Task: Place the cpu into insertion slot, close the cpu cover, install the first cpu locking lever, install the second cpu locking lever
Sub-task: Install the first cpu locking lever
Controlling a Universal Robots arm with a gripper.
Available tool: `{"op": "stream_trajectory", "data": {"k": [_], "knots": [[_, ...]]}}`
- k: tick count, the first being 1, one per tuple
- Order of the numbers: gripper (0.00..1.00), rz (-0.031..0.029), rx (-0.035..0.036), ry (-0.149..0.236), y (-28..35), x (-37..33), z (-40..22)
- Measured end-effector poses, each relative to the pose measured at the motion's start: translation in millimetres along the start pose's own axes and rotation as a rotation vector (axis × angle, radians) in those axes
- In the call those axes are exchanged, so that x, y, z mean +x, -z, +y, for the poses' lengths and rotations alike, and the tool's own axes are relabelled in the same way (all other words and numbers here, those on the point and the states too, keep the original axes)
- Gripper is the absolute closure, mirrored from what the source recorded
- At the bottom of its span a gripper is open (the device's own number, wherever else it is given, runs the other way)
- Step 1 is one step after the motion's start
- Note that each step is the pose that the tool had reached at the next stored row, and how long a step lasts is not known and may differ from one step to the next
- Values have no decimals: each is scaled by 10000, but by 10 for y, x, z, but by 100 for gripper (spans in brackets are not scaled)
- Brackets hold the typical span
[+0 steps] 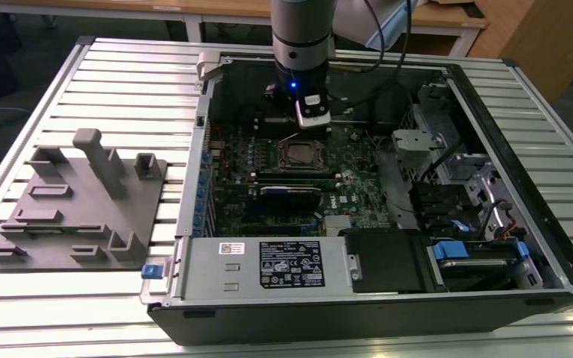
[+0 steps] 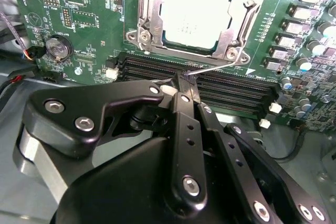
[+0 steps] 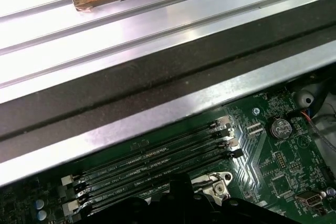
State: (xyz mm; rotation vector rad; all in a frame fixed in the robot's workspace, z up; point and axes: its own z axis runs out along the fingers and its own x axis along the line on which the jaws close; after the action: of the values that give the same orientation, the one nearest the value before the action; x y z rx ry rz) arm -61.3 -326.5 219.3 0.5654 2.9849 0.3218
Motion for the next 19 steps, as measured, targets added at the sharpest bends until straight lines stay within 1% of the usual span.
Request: {"op": "stream_trajectory", "data": {"k": [11,14,19], "knots": [[89,-1,0,-1,-20,1,-4],[89,-11,20,-20,-28,-2,2],[89,-16,24,-31,-33,-1,8]]}}
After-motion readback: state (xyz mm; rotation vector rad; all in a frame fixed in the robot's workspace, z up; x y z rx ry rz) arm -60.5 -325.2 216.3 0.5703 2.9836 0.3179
